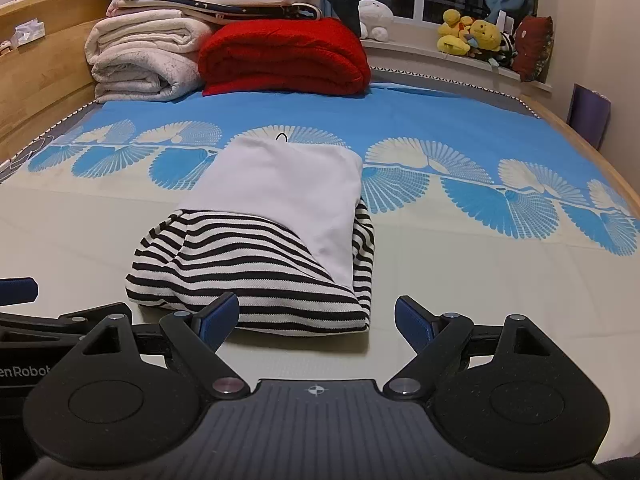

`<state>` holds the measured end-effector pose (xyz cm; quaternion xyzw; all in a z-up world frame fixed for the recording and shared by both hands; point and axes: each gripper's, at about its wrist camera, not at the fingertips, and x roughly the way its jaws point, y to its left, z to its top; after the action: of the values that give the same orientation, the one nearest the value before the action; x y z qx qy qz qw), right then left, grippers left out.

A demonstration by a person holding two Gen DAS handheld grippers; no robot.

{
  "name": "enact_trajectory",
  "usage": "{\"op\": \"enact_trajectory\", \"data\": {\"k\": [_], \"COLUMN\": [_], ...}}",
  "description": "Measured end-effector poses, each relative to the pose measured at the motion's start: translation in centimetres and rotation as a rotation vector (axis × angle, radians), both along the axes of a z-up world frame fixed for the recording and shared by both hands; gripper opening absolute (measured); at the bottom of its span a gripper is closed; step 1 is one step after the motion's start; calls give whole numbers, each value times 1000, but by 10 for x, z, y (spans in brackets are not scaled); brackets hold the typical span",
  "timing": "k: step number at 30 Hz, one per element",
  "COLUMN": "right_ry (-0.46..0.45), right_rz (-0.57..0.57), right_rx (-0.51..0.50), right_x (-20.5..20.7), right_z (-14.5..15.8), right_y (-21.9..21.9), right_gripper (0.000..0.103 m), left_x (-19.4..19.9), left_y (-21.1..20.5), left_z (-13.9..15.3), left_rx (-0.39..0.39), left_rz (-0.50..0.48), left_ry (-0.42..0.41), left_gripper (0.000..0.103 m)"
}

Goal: Fold small clothes

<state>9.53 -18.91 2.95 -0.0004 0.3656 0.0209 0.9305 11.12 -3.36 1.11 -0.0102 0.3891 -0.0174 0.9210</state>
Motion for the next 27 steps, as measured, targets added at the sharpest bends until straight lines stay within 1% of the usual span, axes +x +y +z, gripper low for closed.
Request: {"op": "enact_trajectory", "data": {"k": [27], "right_ry": [20], "right_rz": [-9], "right_rx": [4], "right_x": [2], "right_z": [-4], "right_y": [2], "right_gripper": [86], "left_x": [0], "left_y": [1], "left_z": [-2], "left_rx": [-8], "left_rz": [-4], "left_ry": [8], "left_gripper": [102]}}
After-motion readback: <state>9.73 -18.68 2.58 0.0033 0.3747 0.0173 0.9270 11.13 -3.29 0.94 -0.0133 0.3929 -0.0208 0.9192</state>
